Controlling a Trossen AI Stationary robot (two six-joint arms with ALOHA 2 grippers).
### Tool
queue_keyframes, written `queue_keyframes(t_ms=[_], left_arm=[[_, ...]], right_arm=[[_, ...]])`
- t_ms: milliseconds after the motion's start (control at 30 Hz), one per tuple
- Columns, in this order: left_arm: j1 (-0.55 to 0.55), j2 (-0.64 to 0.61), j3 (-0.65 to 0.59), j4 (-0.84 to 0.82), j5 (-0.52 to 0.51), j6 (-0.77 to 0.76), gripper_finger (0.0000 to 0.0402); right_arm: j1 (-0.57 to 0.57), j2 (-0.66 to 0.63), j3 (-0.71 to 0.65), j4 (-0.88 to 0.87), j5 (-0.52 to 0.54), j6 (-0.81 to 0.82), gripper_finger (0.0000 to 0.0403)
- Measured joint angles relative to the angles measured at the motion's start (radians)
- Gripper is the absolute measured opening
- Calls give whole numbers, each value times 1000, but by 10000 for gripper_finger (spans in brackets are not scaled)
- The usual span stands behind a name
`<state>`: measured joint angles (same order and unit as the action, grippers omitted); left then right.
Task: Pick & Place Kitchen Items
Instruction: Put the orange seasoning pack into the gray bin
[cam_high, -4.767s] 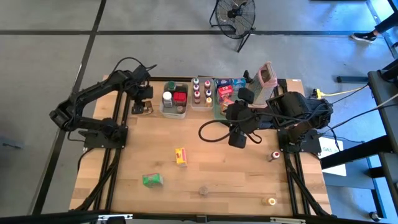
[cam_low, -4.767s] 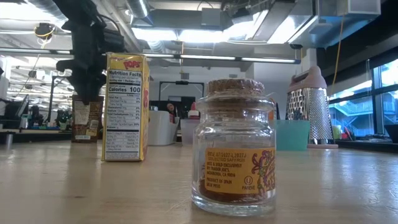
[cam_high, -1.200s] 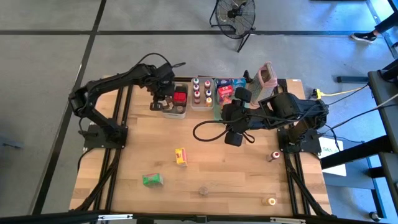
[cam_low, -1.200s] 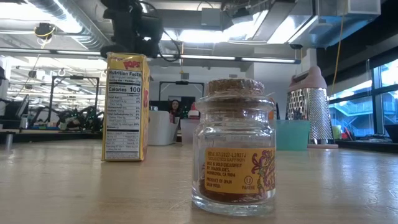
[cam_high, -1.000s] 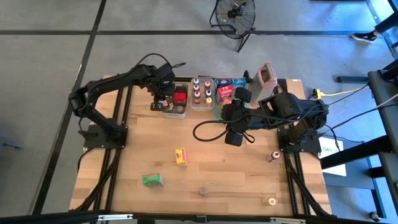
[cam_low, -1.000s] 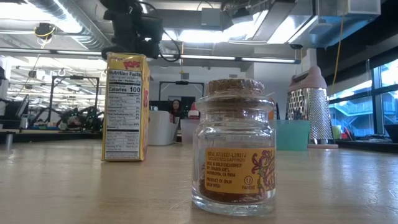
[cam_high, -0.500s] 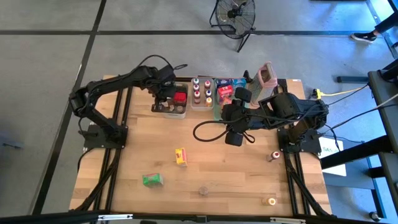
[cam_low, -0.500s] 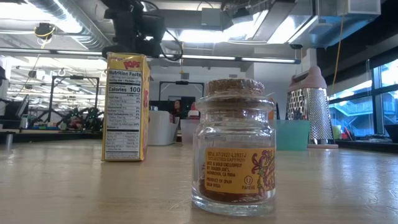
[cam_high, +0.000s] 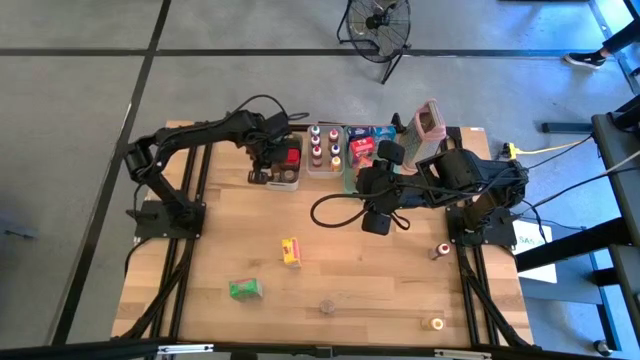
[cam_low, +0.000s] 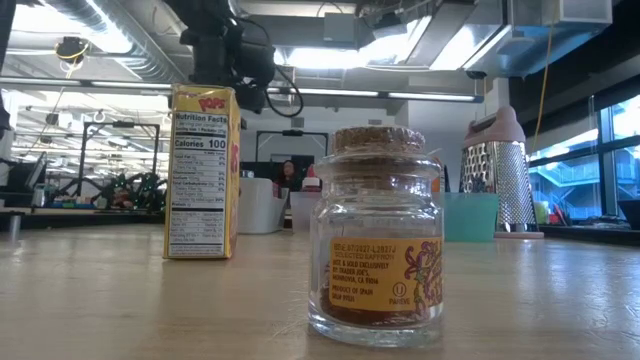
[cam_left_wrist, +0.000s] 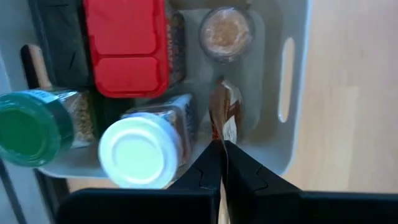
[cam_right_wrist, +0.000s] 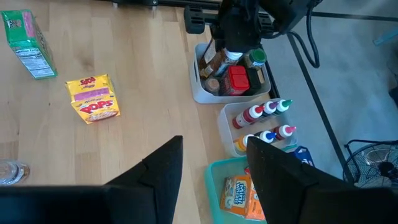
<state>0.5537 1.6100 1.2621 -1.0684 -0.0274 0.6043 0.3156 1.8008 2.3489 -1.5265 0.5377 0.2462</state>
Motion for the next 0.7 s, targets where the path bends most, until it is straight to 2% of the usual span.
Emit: queue_keyframes(t_ms=[333, 700], left_arm=[[0, 0, 0, 24, -79, -48, 2], [0, 0, 0, 23, -83, -123, 2]], right_arm=[[0, 0, 0, 0, 0, 0, 180], [0, 0, 0, 0, 1, 0, 180]])
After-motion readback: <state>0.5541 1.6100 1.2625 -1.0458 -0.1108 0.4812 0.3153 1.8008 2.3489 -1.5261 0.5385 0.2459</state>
